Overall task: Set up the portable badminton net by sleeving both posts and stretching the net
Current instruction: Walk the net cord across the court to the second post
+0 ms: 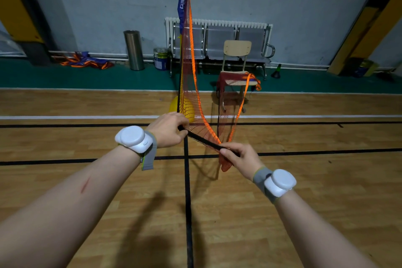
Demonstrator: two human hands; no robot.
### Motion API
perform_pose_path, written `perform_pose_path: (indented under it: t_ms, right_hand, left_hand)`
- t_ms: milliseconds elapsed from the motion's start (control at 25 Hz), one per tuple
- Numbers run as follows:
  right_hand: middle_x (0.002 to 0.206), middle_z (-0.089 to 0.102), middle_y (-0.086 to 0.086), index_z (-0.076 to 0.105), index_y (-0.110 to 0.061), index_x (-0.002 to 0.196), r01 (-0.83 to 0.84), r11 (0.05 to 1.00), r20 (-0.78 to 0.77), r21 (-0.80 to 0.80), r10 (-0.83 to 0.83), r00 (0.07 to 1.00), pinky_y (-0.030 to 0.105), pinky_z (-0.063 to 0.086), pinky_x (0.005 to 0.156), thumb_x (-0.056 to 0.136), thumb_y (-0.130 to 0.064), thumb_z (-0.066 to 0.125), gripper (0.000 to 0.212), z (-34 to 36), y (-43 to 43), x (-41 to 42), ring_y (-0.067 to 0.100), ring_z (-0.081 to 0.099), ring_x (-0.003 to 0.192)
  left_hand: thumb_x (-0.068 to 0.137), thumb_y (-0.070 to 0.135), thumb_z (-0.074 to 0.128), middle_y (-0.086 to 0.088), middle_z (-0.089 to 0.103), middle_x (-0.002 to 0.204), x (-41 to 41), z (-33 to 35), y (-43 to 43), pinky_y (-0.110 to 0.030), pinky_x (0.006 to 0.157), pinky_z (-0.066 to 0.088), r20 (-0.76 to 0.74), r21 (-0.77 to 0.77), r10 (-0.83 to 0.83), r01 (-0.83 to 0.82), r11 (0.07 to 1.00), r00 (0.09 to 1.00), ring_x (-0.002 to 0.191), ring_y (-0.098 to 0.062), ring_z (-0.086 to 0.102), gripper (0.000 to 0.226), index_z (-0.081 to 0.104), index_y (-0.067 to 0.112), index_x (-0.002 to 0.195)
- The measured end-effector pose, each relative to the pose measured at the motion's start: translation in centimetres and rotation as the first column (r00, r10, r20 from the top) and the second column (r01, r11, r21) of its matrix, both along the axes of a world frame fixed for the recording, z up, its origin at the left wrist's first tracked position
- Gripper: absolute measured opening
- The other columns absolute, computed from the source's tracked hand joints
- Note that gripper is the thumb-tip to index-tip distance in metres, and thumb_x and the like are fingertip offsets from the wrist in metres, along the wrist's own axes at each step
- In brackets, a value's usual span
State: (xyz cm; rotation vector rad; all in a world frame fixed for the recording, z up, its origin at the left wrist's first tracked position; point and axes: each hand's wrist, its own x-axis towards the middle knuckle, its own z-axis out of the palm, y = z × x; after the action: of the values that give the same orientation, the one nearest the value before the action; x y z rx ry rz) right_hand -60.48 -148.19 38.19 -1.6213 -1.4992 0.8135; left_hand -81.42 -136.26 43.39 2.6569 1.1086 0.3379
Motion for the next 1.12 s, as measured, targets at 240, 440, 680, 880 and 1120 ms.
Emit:
perform_pose_path:
  t_ms: [240, 440, 680, 880, 1120]
  right_hand:
    - [0.078, 0.062, -0.027, 0.071, -0.019, 0.104, -0.031, 0.999, 0.061, 0.023, 0.029, 0.998, 0.019, 0.049, 0.08, 0.088, -0.019, 0.061, 0.019, 0.8, -1.3, -0.4, -0.01, 0.059, 0.074]
    - [0.09, 0.065, -0.015, 0.071, -0.013, 0.105, -0.075, 0.997, 0.117, 0.021, 0.072, 0.991, -0.001, 0.04, 0.071, 0.088, -0.017, 0.061, 0.02, 0.6, -3.3, -0.3, -0.022, 0.054, 0.068]
    - [0.079, 0.061, -0.021, 0.068, -0.015, 0.109, -0.07, 0.997, 0.11, 0.022, 0.067, 0.992, 0.003, 0.038, 0.073, 0.088, -0.017, 0.061, 0.022, -0.8, -5.9, 0.1, -0.015, 0.054, 0.07]
    - [0.072, 0.052, -0.007, 0.047, -0.028, 0.072, -0.006, 1.0, 0.142, 0.015, 0.004, 0.99, 0.015, 0.037, 0.06, 0.083, -0.018, 0.066, 0.024, -2.0, -7.0, -0.1, 0.007, 0.046, 0.064]
    - [0.071, 0.05, -0.011, 0.047, -0.03, 0.069, -0.034, 0.999, 0.19, -0.033, 0.04, 0.981, 0.006, 0.035, 0.06, 0.083, -0.019, 0.066, 0.026, -2.8, -7.2, -2.0, 0.001, 0.045, 0.067]
  left_hand:
    - [0.087, 0.02, 0.053, 0.0, 0.057, 0.116, 1.2, -0.6, -1.5, -0.035, 0.096, 0.042, -0.126, -0.028, -0.017, 0.014, 1.0, 0.992, 0.113, -0.019, 0.048, 0.021, 0.06, 0.021, 0.107]
    - [0.083, 0.013, 0.05, 0.0, 0.051, 0.122, 4.1, -1.2, -5.5, -0.038, 0.093, 0.046, -0.185, -0.042, -0.11, 0.104, 0.994, 0.976, 0.113, -0.02, 0.05, 0.03, 0.06, 0.015, 0.111]
    - [0.086, 0.016, 0.05, 0.001, 0.05, 0.12, 5.1, -2.8, -10.5, -0.031, 0.092, 0.044, -0.071, -0.022, -0.209, 0.208, 0.978, 0.975, 0.113, -0.016, 0.047, 0.034, 0.052, 0.017, 0.12]
    - [0.092, 0.031, 0.05, 0.001, 0.055, 0.11, 3.6, -2.8, -11.3, -0.026, 0.087, 0.038, -0.065, 0.009, -0.16, 0.161, 0.987, 0.985, 0.11, -0.015, 0.047, 0.026, 0.058, 0.017, 0.112]
    - [0.092, 0.028, 0.05, 0.003, 0.055, 0.106, 0.6, -2.3, -11.1, -0.023, 0.084, 0.035, -0.051, 0.035, -0.154, 0.155, 0.987, 0.987, 0.107, -0.014, 0.047, 0.017, 0.061, 0.017, 0.101]
